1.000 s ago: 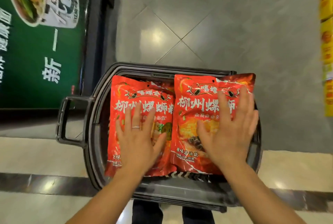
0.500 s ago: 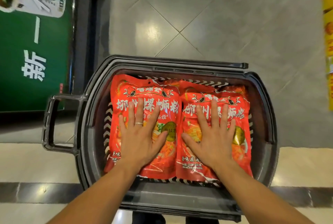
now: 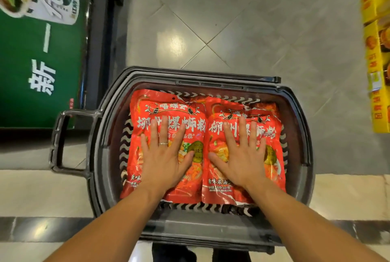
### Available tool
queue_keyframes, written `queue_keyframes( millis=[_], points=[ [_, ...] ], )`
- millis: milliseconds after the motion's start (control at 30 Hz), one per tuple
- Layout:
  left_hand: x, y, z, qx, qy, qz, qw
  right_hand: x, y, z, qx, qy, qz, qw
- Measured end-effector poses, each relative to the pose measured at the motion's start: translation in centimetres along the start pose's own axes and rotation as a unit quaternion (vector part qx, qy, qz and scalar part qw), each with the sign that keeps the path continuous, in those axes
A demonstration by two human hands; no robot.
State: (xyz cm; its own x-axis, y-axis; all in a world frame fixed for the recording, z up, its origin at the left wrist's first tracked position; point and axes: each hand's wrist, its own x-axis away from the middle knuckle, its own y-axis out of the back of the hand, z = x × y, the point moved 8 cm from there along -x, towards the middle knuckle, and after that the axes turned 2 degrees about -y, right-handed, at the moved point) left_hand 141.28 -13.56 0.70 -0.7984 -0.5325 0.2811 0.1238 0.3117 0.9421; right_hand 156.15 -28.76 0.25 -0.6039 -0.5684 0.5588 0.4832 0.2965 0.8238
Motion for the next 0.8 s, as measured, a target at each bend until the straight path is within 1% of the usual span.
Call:
queue_keyframes(
  millis=[67,100,133,167,200,333,500,567,633,700,800],
  points=[
    [-0.1,1.2,-0.2,-0.001,0.021,0.069,0.997,0.0,1.5,-0.1,-0.008,0.010,0.085,0.996],
    [-0.1,2.1,-0.4,-0.005,0.027,0.104,0.994,0.3,2.8,-0.1,-0.014,0.013,0.114,0.993],
    [0.0,3.4,-0.7,-0.010,0.031,0.131,0.991,0.7,4.6,0.0,-0.024,0.012,0.123,0.992],
    [0.1,5.3,-1.1,-0.008,0.032,0.141,0.989,1.4,6.9,0.1,-0.031,0.010,0.109,0.993],
    [0.1,7.7,-1.5,-0.001,0.032,0.132,0.991,2.2,9.3,0.4,-0.033,0.011,0.081,0.996],
    [0.7,20.2,-2.7,0.001,0.036,0.050,0.998,6.6,21.1,3.4,-0.032,0.045,-0.043,0.998],
    [3.4,40.0,-3.0,-0.025,0.068,-0.087,0.994,14.0,38.5,9.0,-0.045,0.104,-0.176,0.978],
    [6.3,46.8,-2.8,-0.026,0.095,-0.133,0.986,17.6,44.5,12.1,-0.061,0.145,-0.205,0.966],
    [9.5,52.7,-3.0,-0.030,0.113,-0.170,0.978,21.4,49.3,15.6,-0.050,0.185,-0.232,0.954],
    [13.5,57.8,-2.8,-0.024,0.139,-0.202,0.969,25.7,53.1,19.4,-0.025,0.231,-0.260,0.937],
    [20.4,64.4,-0.6,-0.030,0.190,-0.259,0.947,31.8,57.5,25.5,0.003,0.289,-0.294,0.911]
  ],
)
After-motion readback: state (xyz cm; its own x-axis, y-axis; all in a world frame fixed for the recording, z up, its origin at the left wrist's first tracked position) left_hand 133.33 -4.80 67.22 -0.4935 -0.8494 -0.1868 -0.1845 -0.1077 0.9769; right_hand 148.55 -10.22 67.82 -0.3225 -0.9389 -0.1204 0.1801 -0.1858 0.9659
